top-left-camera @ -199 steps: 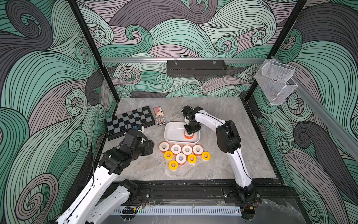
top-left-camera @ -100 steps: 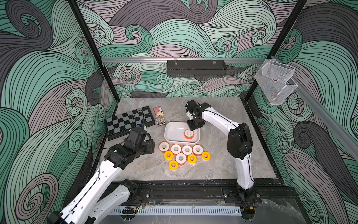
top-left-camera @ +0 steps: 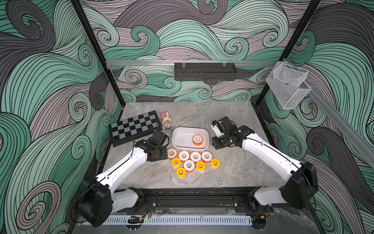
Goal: Put the sealing tape into the storage box
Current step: Pick up the sealing tape at the center of the board.
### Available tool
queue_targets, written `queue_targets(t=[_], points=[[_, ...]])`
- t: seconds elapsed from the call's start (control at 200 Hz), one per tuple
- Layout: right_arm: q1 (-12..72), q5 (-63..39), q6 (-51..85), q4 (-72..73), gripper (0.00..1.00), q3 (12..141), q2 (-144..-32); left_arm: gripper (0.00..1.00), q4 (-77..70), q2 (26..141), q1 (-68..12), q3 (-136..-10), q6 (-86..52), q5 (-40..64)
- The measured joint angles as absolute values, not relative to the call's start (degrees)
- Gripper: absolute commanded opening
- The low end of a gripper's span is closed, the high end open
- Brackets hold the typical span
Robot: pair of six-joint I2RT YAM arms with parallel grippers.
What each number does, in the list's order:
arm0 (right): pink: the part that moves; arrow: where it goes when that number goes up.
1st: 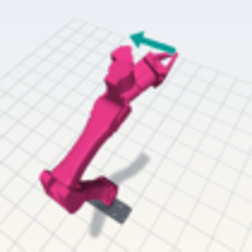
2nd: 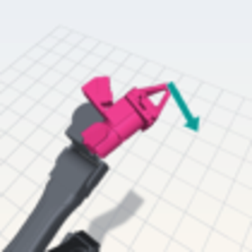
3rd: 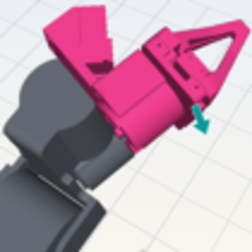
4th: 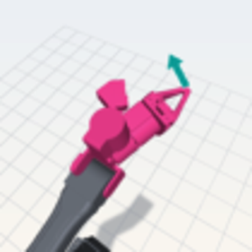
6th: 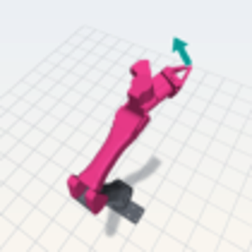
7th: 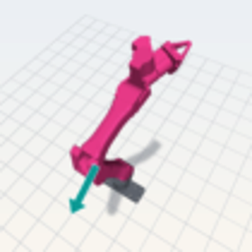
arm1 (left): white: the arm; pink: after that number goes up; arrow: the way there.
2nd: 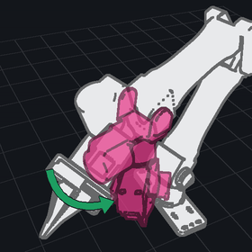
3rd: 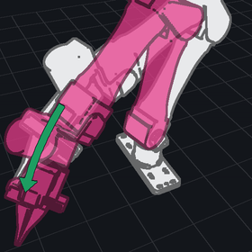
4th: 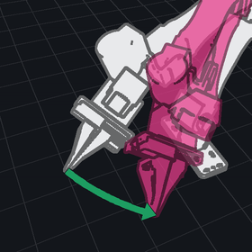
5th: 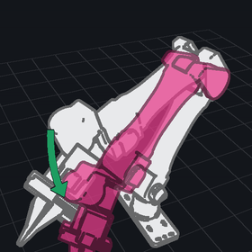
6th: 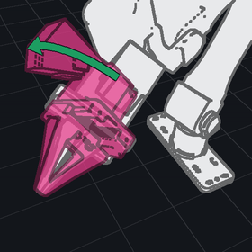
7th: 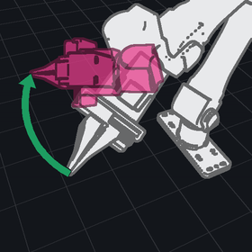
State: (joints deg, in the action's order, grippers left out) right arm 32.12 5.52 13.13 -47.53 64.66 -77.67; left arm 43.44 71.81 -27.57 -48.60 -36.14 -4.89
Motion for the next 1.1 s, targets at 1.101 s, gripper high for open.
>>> queue_targets(t=[1.101], points=[[35.8, 5.7, 18.4, -31.4, 0.44, 33.9, -47.5, 0.21, 32.9, 95.0, -27.6, -54.3, -33.9, -5.2]])
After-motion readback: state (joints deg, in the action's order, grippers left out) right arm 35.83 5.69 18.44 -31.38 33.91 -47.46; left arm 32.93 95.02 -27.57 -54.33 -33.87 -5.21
